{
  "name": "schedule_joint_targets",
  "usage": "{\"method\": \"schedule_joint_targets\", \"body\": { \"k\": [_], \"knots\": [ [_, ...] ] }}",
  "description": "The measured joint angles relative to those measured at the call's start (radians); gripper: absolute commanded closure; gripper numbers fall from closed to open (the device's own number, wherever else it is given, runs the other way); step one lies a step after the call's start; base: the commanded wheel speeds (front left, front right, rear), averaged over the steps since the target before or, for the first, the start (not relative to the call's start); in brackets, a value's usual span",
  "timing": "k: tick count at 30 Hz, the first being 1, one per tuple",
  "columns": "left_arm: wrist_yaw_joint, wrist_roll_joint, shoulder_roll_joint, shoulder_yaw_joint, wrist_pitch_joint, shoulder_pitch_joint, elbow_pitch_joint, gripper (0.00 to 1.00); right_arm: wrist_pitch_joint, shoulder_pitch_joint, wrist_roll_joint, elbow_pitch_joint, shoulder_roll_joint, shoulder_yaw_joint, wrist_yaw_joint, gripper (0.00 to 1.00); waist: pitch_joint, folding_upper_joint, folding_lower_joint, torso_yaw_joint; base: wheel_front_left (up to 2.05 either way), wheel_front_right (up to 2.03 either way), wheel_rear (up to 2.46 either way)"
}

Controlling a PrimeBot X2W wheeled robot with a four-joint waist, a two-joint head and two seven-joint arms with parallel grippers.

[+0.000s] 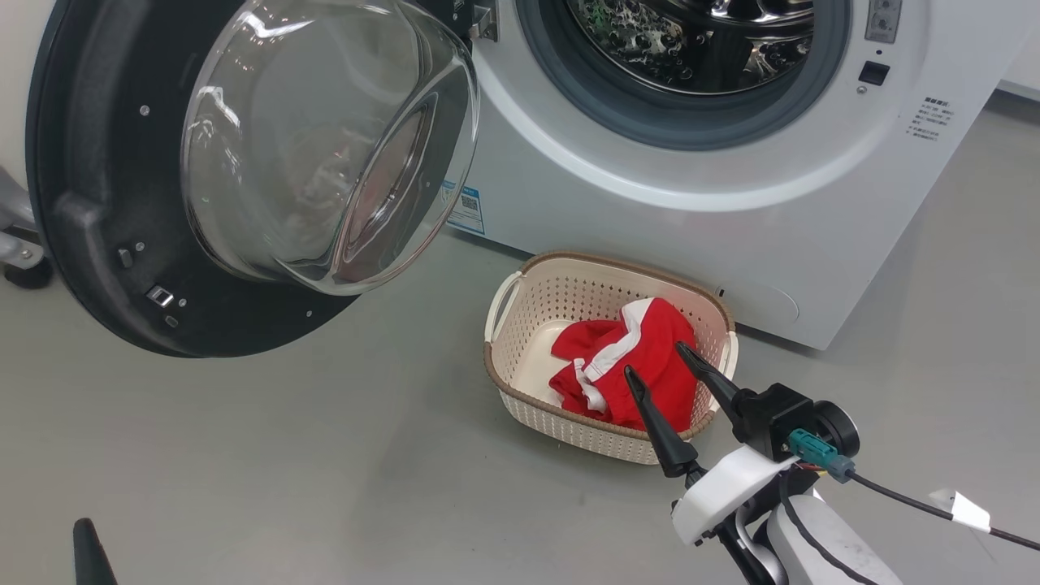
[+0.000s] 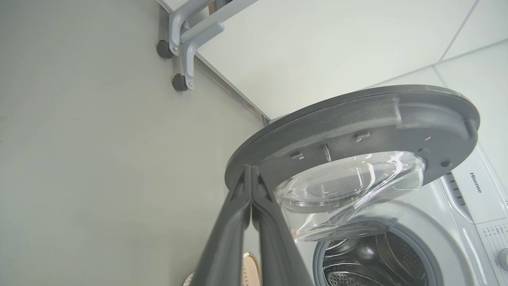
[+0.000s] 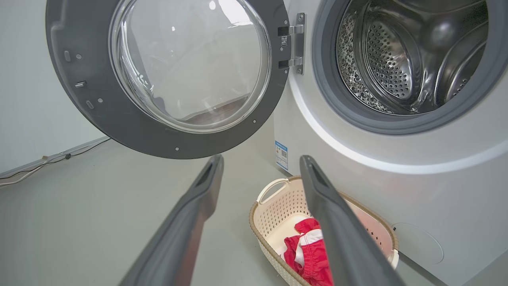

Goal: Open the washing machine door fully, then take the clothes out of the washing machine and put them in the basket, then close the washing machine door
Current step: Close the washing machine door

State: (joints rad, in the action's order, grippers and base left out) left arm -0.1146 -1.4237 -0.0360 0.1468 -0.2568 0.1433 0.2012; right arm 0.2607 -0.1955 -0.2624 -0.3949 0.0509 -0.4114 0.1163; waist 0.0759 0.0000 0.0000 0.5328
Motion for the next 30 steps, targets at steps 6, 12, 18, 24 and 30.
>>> {"method": "schedule_joint_targets", "body": {
  "k": [6, 12, 18, 24, 30],
  "knots": [
    [-0.005, -0.122, 0.002, 0.018, 0.0, -0.06, 0.007, 1.0, 0.0, 0.0, -0.001, 0.0, 0.0, 0.003, 0.0, 0.0, 0.005, 0.0, 0.0, -0.002, 0.0, 0.0, 0.0],
    [-0.005, -0.127, -0.008, 0.08, 0.021, -0.129, 0.0, 1.0, 0.0, 0.0, -0.001, 0.0, 0.0, 0.014, 0.0, 0.0, 0.012, 0.0, 0.0, -0.004, 0.0, 0.0, 0.0],
    [-0.005, -0.132, -0.052, 0.105, 0.04, -0.176, 0.009, 1.0, 0.0, 0.001, -0.001, 0.0, 0.0, 0.022, 0.0, 0.0, 0.02, 0.0, 0.0, -0.006, 0.0, 0.0, 0.0],
    [-0.005, -0.151, -0.091, 0.11, 0.075, -0.234, 0.045, 1.0, 0.0, 0.002, -0.001, 0.0, 0.0, 0.032, -0.001, 0.0, 0.027, 0.0, 0.0, -0.009, 0.0, 0.0, 0.0],
    [-0.005, -0.164, -0.146, 0.111, 0.115, -0.32, 0.08, 1.0, 0.0, 0.002, -0.001, 0.002, 0.002, 0.039, -0.004, 0.0, 0.035, 0.0, 0.0, -0.011, 0.0, 0.0, 0.0]
  ]
}}
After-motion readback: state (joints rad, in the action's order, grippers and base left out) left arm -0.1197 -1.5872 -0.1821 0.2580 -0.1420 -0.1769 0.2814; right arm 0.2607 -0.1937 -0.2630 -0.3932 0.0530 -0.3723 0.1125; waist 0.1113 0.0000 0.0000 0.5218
